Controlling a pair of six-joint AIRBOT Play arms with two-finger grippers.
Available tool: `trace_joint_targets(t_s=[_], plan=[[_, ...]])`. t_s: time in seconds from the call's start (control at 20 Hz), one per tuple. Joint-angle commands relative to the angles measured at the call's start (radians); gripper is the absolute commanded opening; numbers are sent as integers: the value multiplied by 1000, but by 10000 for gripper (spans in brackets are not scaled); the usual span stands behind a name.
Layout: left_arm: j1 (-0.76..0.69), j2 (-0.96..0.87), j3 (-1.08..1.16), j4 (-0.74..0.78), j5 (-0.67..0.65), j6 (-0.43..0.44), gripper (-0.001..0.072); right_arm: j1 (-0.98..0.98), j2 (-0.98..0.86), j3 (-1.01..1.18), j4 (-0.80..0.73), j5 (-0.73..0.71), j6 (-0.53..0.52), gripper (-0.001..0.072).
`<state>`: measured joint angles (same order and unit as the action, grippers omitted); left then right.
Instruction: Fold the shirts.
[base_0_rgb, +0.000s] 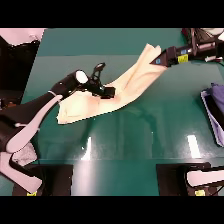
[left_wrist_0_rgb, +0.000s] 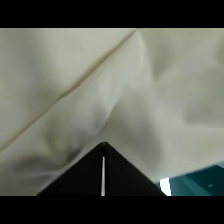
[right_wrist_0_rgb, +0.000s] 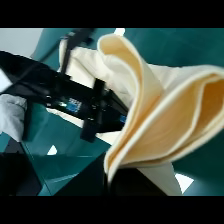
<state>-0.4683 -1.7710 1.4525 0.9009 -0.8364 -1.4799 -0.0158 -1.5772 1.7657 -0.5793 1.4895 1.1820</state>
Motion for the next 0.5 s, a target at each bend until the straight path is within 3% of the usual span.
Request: trace_joint_targets(t_s=[0.0, 0.2, 0.35, 0.45], plan=[[-15, -74, 55, 29, 19, -17, 22, 100, 7, 97, 9, 2, 14, 10], [13, -69, 98, 39, -29, -15, 22, 169, 6, 108, 9, -13, 14, 10], [50, -61, 193, 85, -170, -12, 22, 202, 6, 108, 9, -30, 14, 10], [82, -32, 272, 207, -288, -13, 22, 222, 5, 108, 10, -42, 14, 10]])
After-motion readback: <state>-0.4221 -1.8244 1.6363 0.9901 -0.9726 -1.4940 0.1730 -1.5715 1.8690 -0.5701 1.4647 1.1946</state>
